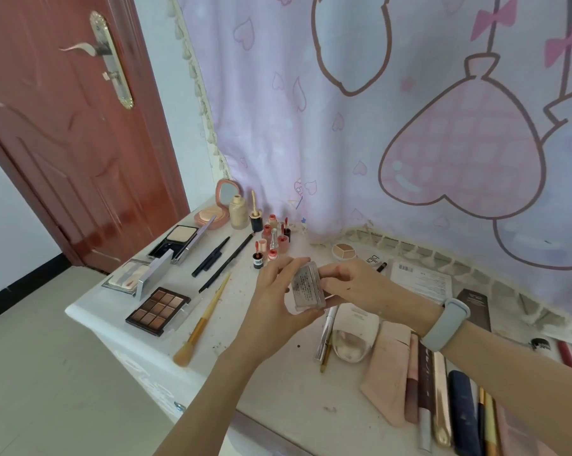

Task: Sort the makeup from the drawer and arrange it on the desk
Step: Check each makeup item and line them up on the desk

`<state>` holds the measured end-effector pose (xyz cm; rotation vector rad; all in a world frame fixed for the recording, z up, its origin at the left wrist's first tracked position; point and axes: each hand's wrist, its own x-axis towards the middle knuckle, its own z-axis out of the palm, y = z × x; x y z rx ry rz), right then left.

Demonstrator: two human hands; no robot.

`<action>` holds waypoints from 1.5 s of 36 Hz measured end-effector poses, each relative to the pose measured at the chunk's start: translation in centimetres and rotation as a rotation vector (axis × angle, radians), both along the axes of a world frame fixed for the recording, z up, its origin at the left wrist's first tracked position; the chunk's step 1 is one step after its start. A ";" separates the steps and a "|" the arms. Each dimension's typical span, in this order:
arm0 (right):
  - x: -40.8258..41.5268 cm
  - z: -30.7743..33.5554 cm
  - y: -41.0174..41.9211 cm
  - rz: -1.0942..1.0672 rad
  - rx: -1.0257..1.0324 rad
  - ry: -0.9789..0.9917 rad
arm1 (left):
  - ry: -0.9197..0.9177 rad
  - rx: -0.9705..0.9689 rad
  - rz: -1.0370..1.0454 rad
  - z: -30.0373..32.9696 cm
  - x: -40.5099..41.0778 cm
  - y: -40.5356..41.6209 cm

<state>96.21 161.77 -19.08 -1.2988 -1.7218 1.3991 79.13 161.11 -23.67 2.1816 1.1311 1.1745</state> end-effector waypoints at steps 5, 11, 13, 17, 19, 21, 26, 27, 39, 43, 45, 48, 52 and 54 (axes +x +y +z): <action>0.3 -0.1 0.1 -0.016 -0.029 0.030 | 0.031 -0.005 -0.009 -0.3 0.5 0.3; 0.5 -0.4 0.5 -0.076 -0.054 0.005 | 0.053 -0.043 -0.016 -0.6 0.9 0.6; 0.5 -0.5 0.8 -0.090 -0.047 -0.026 | 0.037 -0.071 -0.025 -0.7 1.1 0.8; 0.6 -0.5 1.1 -0.116 -0.027 -0.095 | -0.021 -0.115 -0.062 -0.8 1.7 1.1; 0.7 -0.5 1.1 -0.137 -0.022 -0.115 | -0.023 -0.131 -0.075 -0.8 2.1 1.3; 0.9 -0.4 1.2 -0.164 -0.015 -0.136 | -0.030 -0.146 -0.085 -0.8 2.3 1.6; 1.3 -0.2 1.4 -0.191 0.000 -0.176 | -0.081 -0.173 -0.098 -0.9 2.8 2.0; 1.4 -0.2 1.4 -0.185 0.000 -0.174 | -0.090 -0.180 -0.097 -1.0 2.9 2.1; 2.2 -0.6 1.9 -0.236 -0.059 -0.074 | -0.225 -0.253 -0.083 -1.3 2.6 2.0; 2.9 -0.4 2.3 -0.236 -0.095 -0.038 | -0.365 -0.391 -0.118 -0.8 2.5 2.0; 3.1 -0.3 2.5 -0.273 -0.096 -0.043 | -0.458 -0.475 -0.142 -0.9 2.4 2.1; 4.0 -0.4 2.8 -0.381 -0.138 0.014 | -0.526 -0.576 -0.103 -1.1 2.5 2.3; 5.3 -1.0 3.1 -0.492 -0.210 0.109 | -0.623 -0.750 0.035 -1.7 3.1 3.0; 5.6 -1.4 3.3 -0.542 -0.218 0.111 | -0.632 -0.838 0.085 -1.9 3.3 3.5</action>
